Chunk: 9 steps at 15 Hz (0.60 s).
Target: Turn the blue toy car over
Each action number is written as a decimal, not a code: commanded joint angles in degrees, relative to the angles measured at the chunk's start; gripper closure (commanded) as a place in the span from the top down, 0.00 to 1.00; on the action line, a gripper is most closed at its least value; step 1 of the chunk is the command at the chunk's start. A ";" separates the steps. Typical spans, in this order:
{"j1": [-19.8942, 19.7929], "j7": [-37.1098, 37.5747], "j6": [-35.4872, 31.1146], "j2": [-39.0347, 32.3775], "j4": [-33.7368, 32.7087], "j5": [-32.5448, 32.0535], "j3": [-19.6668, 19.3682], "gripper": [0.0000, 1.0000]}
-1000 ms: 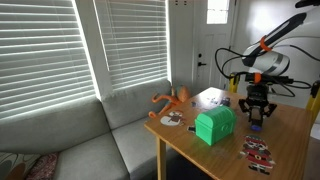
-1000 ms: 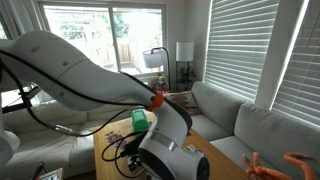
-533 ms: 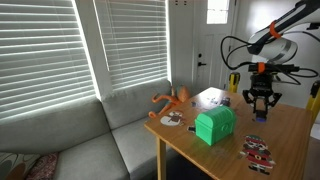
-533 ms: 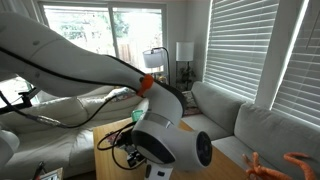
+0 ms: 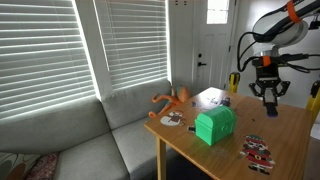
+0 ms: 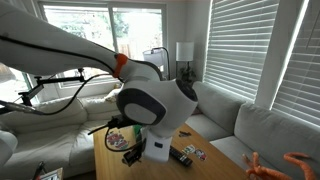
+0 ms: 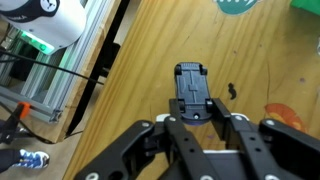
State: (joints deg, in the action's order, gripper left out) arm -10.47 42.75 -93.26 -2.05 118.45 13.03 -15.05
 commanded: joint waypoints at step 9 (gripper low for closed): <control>0.84 15.95 -27.55 14.17 16.16 -25.21 6.97 0.11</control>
State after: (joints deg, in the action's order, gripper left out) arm -8.98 53.35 -115.07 5.55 128.83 -6.27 -9.79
